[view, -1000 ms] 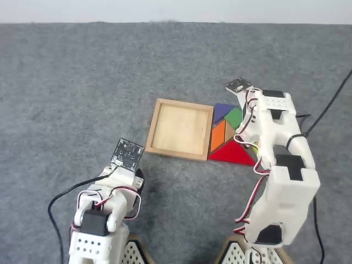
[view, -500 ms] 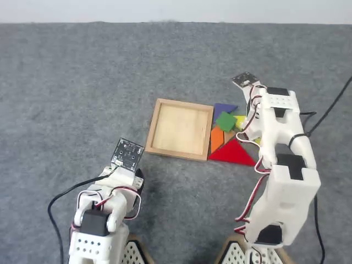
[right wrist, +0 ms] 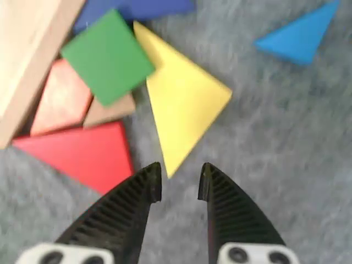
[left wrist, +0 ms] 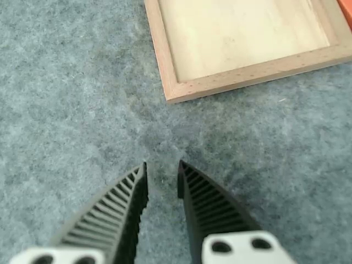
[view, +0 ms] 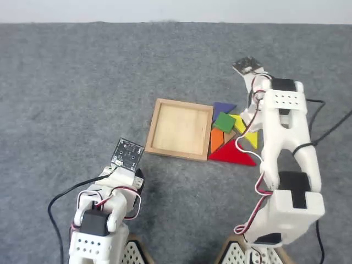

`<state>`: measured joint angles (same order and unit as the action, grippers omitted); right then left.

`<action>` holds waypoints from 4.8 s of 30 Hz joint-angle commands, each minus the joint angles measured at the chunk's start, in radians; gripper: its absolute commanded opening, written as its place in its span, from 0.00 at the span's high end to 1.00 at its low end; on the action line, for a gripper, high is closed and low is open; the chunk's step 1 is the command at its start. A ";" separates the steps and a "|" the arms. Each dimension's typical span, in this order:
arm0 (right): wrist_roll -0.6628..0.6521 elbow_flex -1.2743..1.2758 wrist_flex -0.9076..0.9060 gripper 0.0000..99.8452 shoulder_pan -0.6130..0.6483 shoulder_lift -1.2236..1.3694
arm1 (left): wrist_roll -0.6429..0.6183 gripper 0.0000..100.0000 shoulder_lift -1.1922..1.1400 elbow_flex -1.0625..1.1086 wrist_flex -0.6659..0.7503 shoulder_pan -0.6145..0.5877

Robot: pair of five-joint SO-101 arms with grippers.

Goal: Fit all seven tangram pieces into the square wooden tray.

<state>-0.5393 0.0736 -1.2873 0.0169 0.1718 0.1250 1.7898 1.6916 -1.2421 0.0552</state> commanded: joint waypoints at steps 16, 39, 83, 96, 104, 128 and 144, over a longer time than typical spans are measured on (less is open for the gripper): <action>-0.094 -0.252 0.064 0.70 0.025 0.355 | -0.006 0.91 0.002 -0.007 -0.005 0.002; -0.084 -0.344 0.027 0.86 0.005 0.479 | -0.006 0.91 0.002 -0.007 -0.005 0.002; -0.233 -0.345 0.012 0.69 0.018 0.418 | -0.006 0.91 0.002 -0.007 -0.005 0.002; -0.235 -0.345 0.038 0.69 0.008 0.479 | -0.006 0.91 0.002 -0.007 -0.005 0.002; -0.305 -0.345 0.054 0.69 0.013 0.487 | -0.006 0.91 0.002 -0.007 -0.005 0.002; -0.144 -0.338 -0.154 0.86 0.027 0.228 | -0.006 0.91 0.002 -0.007 -0.005 0.002; 0.043 -0.328 -0.220 0.75 0.059 0.220 | -0.006 0.91 0.002 -0.007 -0.005 0.002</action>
<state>-0.5470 -0.2455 -1.5190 0.0783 0.3790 0.1250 1.7898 1.6916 -1.2421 0.0552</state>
